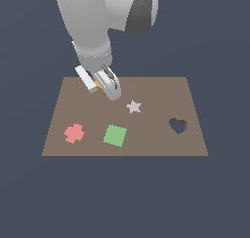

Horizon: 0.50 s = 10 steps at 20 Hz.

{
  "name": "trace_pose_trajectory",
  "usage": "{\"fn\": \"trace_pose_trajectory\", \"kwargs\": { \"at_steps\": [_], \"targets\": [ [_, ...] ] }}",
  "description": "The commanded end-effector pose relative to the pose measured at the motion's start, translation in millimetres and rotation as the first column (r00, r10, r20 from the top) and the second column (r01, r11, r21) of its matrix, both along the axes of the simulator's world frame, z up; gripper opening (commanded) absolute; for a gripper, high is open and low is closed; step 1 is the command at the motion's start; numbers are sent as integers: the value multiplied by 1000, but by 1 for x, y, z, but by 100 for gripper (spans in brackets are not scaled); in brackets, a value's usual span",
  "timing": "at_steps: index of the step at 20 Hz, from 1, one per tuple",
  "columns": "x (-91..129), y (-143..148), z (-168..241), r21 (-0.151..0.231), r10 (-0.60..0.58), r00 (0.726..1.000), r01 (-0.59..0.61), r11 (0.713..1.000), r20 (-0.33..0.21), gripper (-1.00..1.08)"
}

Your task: Insert a designated object into the corresponding slot on a board.

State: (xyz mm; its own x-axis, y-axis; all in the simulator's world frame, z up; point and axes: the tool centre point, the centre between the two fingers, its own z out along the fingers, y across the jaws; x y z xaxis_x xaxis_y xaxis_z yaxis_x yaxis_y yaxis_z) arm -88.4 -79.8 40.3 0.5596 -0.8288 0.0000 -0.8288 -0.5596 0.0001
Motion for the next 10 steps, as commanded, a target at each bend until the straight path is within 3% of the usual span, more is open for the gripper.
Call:
{"fn": "trace_pose_trajectory", "kwargs": {
  "at_steps": [1,10],
  "targets": [
    [-7,-5,0,0,-51,999,51,999,0,-100],
    [-14,-9,0,0,-97,995,97,995,0,-100]
  ]
}}
